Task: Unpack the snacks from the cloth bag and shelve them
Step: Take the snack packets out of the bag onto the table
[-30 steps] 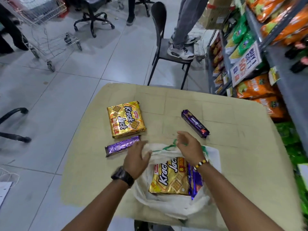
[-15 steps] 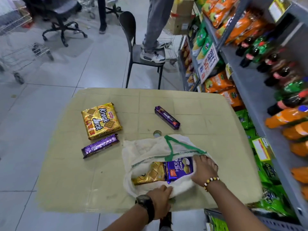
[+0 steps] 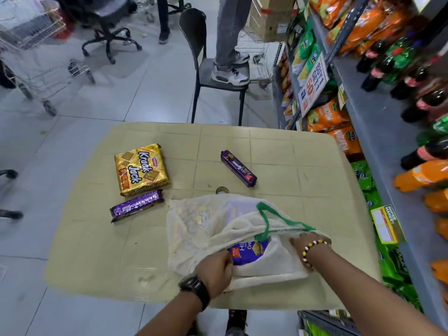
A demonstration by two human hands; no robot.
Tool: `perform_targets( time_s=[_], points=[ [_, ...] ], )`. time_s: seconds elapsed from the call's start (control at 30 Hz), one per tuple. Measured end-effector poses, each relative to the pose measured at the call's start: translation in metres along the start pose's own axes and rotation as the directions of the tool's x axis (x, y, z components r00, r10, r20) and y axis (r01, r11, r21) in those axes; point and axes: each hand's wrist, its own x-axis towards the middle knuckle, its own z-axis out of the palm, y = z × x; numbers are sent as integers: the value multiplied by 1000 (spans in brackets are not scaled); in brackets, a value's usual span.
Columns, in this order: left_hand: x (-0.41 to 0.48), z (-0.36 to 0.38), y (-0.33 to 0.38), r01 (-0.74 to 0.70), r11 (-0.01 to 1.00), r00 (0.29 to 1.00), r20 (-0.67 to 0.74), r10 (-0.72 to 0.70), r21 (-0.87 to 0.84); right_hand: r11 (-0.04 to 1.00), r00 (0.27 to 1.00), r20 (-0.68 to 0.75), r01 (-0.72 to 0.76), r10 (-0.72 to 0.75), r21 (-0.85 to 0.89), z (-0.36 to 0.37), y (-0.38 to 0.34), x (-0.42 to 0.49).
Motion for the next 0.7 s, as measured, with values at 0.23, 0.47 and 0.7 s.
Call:
perform_targets(
  time_s=[0.23,0.47,0.7],
  points=[
    [12,8,-8,135,980,972,-174,-160,-148,677,967,-253,179,10,713,3,-11,-10],
    [28,-4,-7,120,992,959,-253,-128,-47,593,900,-433,323,48,737,22,-31,-15],
    [45,-30,-6,191,981,970,-150,-192,-23,953,982,-123,172,-145,250,30,-33,-11]
  ],
)
